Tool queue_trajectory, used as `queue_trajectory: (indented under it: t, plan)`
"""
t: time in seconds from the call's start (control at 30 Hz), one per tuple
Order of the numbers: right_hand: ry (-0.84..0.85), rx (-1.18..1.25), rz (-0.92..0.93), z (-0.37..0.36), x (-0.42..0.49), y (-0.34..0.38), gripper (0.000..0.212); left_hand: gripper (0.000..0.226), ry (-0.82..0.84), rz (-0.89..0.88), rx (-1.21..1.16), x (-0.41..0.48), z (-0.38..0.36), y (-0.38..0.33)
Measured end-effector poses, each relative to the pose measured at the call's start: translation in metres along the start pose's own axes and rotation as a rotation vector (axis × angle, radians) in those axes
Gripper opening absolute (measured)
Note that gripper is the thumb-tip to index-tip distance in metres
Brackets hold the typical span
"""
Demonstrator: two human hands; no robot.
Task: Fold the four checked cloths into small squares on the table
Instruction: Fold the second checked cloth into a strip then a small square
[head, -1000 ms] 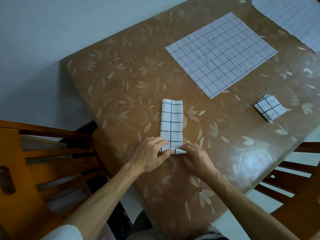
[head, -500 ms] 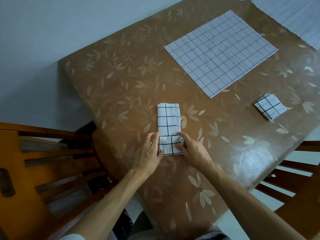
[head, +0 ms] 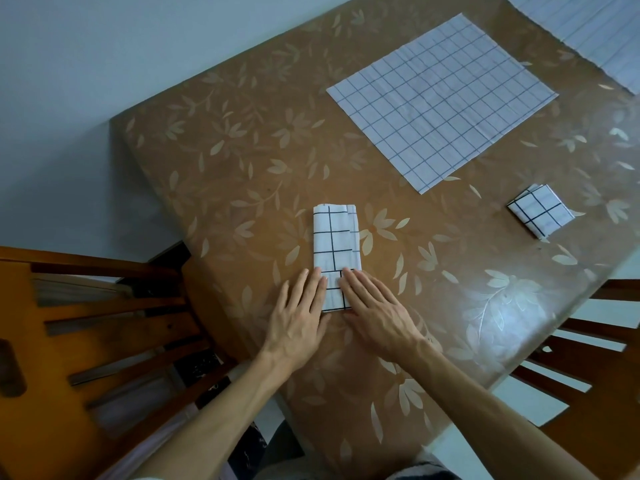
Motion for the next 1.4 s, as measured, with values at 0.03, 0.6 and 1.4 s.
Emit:
queue_trajectory:
  t: [0.03,0.6,1.4]
  plan:
    - [0.055,0.013,-0.024,-0.005,-0.001,-0.006,0.065,0.069,0.018,-0.003,0.014,-0.001,-0.001,0.002]
    - [-0.047,0.473,-0.243,0.023,-0.016,-0.03,0.023,0.046,-0.03,0.067,-0.57,-0.003,0.044,0.01]
    - [-0.05,0.112,-0.054,0.023,-0.015,-0.003,0.072,0.065,-0.067,-0.3,-0.113,0.005,0.029,-0.007]
Point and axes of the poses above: each hand's wrist, its own x-axis towards the middle knuckle, its own z-axis out of the back of the hand, y = z × x, the point moved 8 cm from there along x, towards the middle knuckle, and after that the axes turned 6 degrees about -x, right-handed, at the moved point
